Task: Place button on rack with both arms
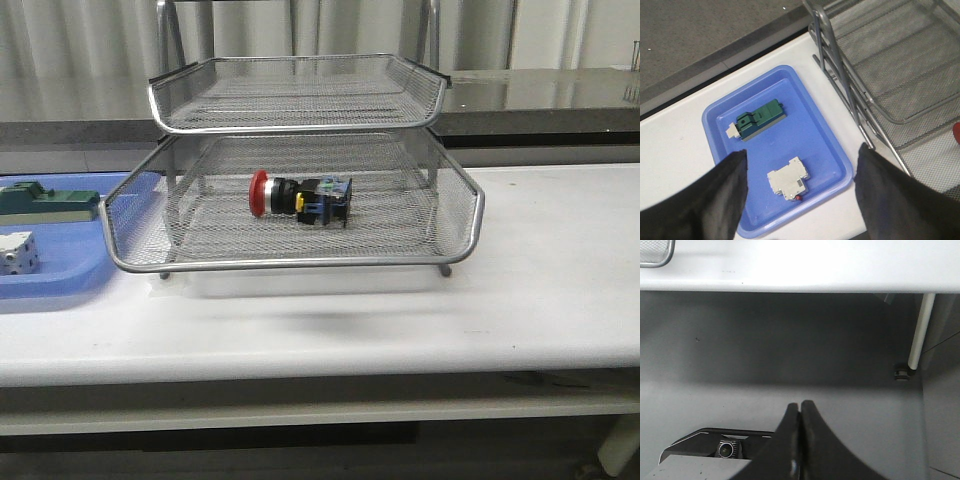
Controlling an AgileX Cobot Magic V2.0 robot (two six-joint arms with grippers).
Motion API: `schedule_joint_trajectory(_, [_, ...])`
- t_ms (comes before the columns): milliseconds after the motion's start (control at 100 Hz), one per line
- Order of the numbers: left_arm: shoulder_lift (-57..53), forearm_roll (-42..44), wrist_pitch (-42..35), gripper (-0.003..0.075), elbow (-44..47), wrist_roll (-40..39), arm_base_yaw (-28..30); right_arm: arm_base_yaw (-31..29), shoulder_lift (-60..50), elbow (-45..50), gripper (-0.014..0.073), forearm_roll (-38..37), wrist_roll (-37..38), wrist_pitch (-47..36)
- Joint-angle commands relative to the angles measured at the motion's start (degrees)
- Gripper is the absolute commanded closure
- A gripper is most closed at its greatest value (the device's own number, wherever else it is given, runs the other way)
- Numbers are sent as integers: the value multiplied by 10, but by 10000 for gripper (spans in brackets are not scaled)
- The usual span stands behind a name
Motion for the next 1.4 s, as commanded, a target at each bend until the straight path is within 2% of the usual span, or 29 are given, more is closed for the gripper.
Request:
schedule_joint_trajectory(0, [-44, -21, -8, 274, 2, -8, 23, 1, 2, -19, 664, -3, -3, -25])
schedule_joint_trajectory(170, [-120, -21, -58, 274, 115, -11, 37, 1, 2, -19, 664, -3, -3, -25])
schedule_joint_trajectory(360, [-230, -21, -179, 274, 288, -39, 37, 1, 2, -19, 664, -3, -3, -25])
schedule_joint_trajectory(480, [-293, -21, -229, 283, 395, -53, 37, 1, 2, -19, 664, -3, -3, -25])
schedule_joint_trajectory(640, [-370, -21, -262, 283, 521, -74, 37, 1, 2, -19, 664, -3, -3, -25])
schedule_joint_trajectory(820, [-445, -21, -266, 283, 629, -100, 37, 1, 2, -19, 664, -3, -3, -25])
schedule_joint_trajectory(1030, [-501, -23, -268, 283, 696, -115, 37, 1, 2, -18, 664, -3, -3, -25])
schedule_joint_trajectory(1290, [-513, -34, -268, 285, 704, -115, 37, 1, 2, -18, 664, -3, -3, -25])
schedule_joint_trajectory(1390, [-513, -34, -268, 333, 704, -115, 37, 1, 2, -18, 664, -3, -3, -25])
